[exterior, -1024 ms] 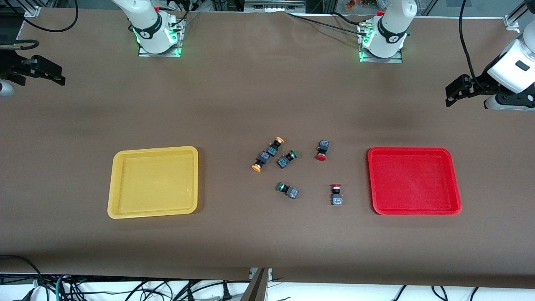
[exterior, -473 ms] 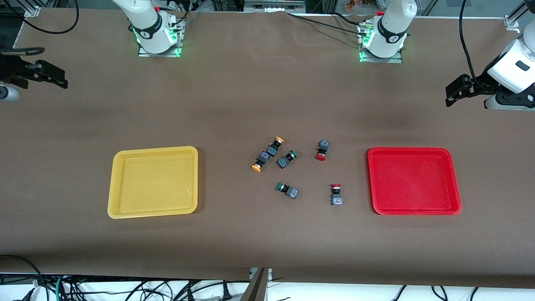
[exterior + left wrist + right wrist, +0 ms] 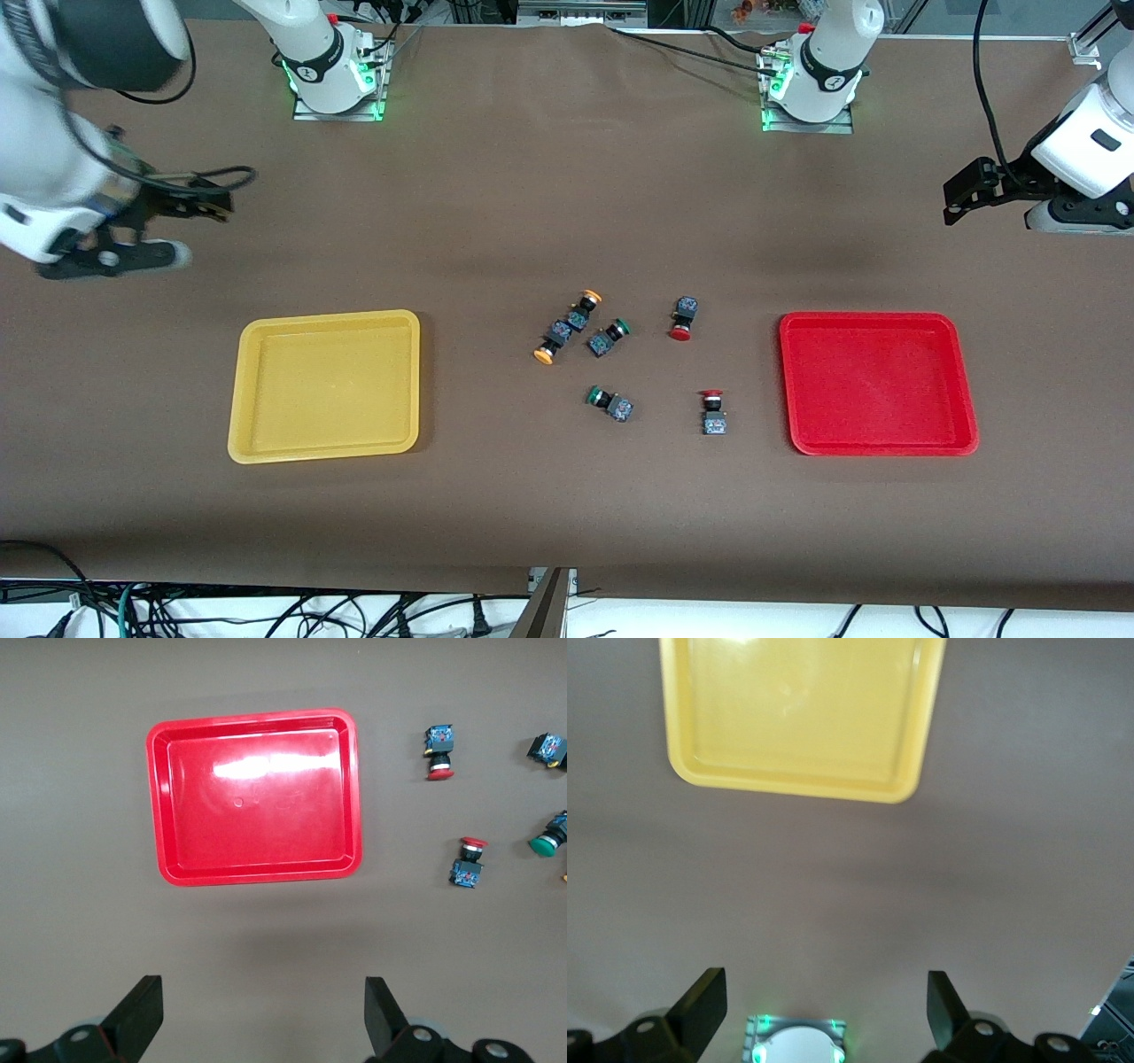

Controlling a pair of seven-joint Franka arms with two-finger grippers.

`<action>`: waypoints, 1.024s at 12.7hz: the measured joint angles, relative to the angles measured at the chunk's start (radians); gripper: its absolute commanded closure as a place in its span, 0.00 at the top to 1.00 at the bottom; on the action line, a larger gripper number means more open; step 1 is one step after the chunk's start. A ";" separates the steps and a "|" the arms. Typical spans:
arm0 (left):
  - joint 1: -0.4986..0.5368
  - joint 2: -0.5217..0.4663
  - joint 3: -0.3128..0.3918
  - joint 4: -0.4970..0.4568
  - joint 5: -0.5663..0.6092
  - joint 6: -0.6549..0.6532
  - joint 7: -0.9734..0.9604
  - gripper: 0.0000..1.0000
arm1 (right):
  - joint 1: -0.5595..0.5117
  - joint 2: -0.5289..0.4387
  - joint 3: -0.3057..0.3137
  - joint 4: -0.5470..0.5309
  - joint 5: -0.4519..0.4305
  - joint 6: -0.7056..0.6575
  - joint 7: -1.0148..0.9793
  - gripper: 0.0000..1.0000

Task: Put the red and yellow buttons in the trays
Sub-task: 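Move the right gripper to yellow button while the left gripper reaches red button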

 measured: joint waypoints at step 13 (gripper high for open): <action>-0.332 0.526 -0.035 -0.035 -0.038 0.377 -0.342 1.00 | 0.461 0.449 0.009 0.001 0.210 0.679 1.139 1.00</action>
